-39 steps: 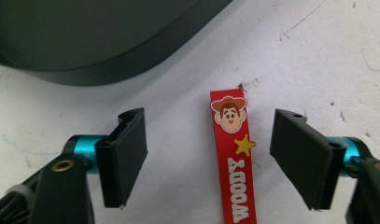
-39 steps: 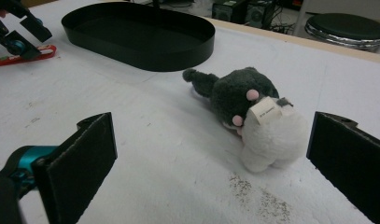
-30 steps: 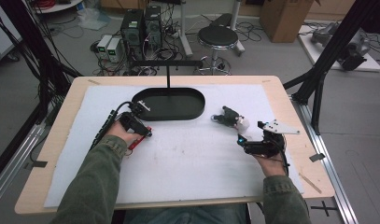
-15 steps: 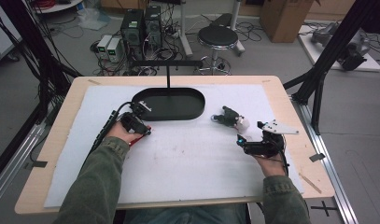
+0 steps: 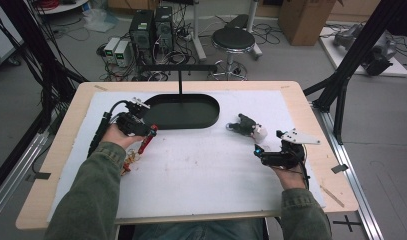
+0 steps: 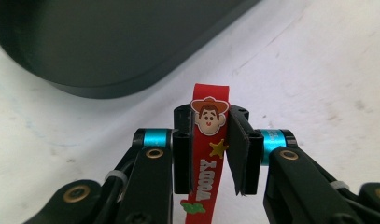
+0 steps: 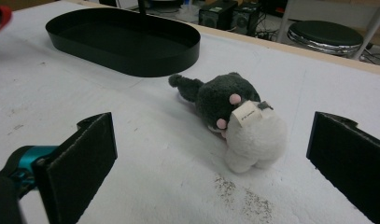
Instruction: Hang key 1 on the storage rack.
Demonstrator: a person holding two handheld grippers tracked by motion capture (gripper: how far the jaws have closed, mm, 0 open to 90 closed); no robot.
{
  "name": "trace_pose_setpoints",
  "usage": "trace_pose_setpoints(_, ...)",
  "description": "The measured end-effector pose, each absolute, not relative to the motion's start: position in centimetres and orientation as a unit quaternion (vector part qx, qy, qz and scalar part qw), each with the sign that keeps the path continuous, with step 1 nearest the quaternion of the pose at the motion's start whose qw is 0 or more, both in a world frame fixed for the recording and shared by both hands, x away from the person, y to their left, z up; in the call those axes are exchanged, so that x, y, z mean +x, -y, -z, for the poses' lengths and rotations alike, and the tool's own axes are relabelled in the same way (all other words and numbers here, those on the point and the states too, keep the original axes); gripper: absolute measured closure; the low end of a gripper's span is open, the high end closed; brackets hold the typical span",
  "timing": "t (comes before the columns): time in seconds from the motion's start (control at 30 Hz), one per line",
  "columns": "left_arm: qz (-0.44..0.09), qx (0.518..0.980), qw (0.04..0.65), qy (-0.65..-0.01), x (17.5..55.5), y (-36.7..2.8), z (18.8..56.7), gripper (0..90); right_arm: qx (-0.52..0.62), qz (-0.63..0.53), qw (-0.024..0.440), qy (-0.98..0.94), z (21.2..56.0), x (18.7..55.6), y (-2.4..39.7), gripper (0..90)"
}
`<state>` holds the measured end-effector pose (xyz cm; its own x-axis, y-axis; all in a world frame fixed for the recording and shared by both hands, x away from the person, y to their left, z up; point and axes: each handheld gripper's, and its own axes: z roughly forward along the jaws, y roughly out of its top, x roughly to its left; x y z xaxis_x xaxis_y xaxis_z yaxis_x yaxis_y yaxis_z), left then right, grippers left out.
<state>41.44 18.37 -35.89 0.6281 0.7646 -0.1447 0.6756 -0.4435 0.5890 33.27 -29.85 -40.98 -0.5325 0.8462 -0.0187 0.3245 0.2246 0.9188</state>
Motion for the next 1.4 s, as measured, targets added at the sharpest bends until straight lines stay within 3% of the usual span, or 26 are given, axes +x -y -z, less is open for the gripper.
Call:
trace_pose_setpoints(0.67, -0.114, 0.817, 0.392, -0.408, 41.5, -18.6, 26.7, 74.1, 0.399, -0.471, 0.275, -0.737, 40.8, 33.1, 30.1, 0.7)
trace_pose_setpoints(1.4, -0.144, 0.808, 0.414, -0.393, 43.4, -17.3, 21.8, 74.1, 0.394, -0.472, 0.26, -0.744, 41.0, 33.5, 30.4, 0.7)
